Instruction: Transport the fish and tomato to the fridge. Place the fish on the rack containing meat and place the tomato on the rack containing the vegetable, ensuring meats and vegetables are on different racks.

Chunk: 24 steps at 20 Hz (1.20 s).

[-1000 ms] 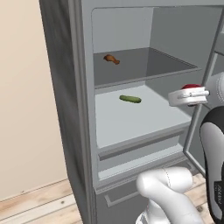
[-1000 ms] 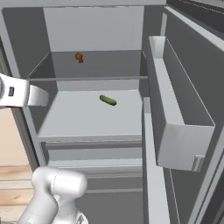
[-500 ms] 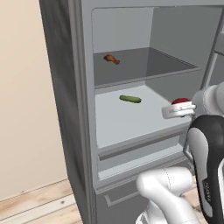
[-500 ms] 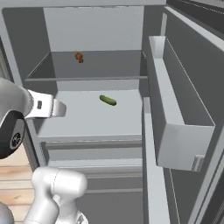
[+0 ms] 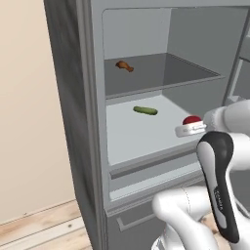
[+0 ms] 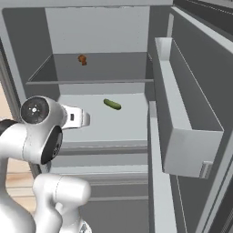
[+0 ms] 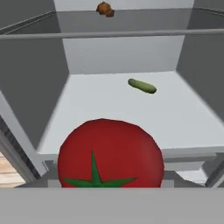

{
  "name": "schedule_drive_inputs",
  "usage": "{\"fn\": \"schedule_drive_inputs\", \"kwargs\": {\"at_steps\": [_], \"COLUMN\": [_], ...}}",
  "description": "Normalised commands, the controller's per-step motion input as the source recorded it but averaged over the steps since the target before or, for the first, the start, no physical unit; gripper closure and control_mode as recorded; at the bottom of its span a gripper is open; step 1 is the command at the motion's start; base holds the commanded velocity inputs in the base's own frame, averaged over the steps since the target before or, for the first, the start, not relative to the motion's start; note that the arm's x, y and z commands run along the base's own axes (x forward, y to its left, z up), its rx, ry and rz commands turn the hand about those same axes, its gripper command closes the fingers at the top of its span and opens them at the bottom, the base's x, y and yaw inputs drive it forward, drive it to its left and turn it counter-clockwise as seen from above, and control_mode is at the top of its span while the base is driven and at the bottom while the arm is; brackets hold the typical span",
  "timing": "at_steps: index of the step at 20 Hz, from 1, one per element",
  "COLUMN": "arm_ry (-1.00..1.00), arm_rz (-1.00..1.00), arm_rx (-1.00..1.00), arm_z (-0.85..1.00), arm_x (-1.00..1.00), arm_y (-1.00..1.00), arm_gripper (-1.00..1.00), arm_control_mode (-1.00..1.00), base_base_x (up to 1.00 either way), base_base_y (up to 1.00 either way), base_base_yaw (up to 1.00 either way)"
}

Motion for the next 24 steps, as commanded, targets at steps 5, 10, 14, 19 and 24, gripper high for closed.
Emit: {"fn": "schedule_drive_inputs", "kwargs": {"at_steps": [5,10,14,19,24], "arm_ry": [0.03,0.01,0.0,0.01,0.06], "arm_rz": [0.05,0.02,0.0,0.0,0.0], "arm_rx": [0.0,0.0,0.0,0.0,0.0], "arm_z": [-0.36,-0.22,-0.25,-0.23,-0.27], "arm_x": [0.74,0.66,0.67,0.61,0.56], "arm_y": [-0.17,-0.06,0.0,0.0,0.0], "arm_gripper": [1.0,1.0,1.0,1.0,1.0], "arm_control_mode": [-1.0,-1.0,-1.0,-1.0,-1.0], "base_base_x": [0.0,0.0,0.0,0.0,0.0], "base_base_y": [0.0,0.0,0.0,0.0,0.0], "base_base_yaw": [0.0,0.0,0.0,0.0,0.0]}}
